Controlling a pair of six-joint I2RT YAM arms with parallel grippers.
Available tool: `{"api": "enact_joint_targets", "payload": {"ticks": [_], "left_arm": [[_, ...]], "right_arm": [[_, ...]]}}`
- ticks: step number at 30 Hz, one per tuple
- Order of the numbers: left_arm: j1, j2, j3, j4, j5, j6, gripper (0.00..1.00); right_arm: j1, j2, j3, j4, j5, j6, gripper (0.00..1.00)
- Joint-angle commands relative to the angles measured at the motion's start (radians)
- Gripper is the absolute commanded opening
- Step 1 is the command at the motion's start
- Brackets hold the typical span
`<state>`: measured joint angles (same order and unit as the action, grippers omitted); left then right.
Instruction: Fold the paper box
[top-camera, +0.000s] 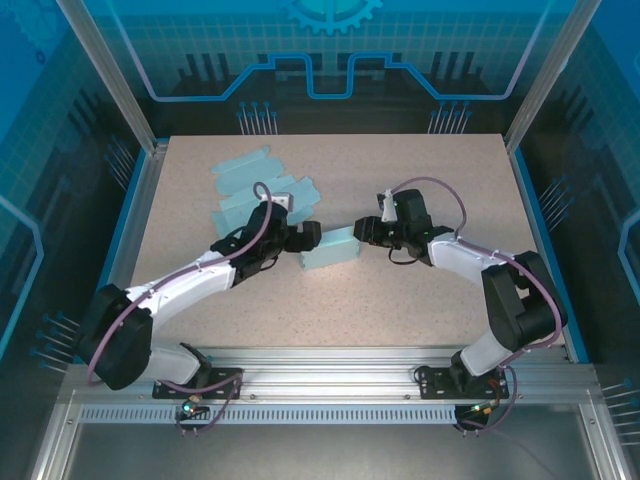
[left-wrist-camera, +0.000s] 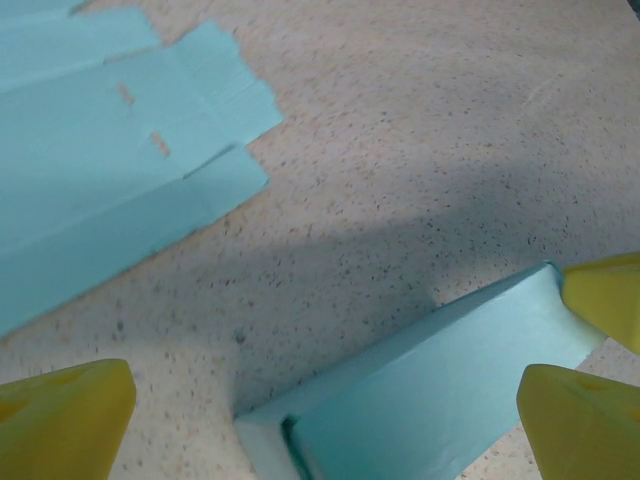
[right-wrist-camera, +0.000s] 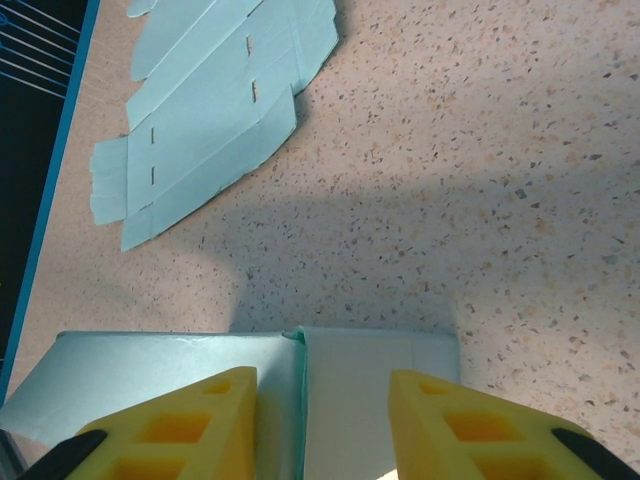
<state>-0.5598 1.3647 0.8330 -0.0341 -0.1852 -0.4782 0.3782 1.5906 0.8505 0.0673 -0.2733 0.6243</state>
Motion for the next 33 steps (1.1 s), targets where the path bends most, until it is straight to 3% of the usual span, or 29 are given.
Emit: {"api": "enact_joint_targets", "payload": {"ticks": [1, 6, 17, 27, 33], "left_arm": [[0.034, -0.045, -0.049, -0.044, 0.105, -0.191, 0.99], [0.071, -0.062, -0.105, -0.012, 0.157, -0.231, 0.97], [0.122, 0.002, -0.162, 0.115, 0.277, -0.279, 0.81], [0.127, 0.016, -0.22, 0.144, 0.345, -0.317, 0.7], [0.126, 0.037, -0.298, 0.238, 0.396, -0.37, 0.58]], "right_arm": [[0.017, 0.101, -0.071, -0.341, 0.164, -0.038, 0.38], [0.022, 0.11, -0.056, -0.347, 0.16, -0.041, 0.38], [0.031, 0.123, -0.044, -0.353, 0.16, -0.042, 0.38], [0.032, 0.123, -0.057, -0.342, 0.167, -0.042, 0.38], [0.037, 0.114, -0.081, -0.319, 0.169, -0.034, 0.38]]}}
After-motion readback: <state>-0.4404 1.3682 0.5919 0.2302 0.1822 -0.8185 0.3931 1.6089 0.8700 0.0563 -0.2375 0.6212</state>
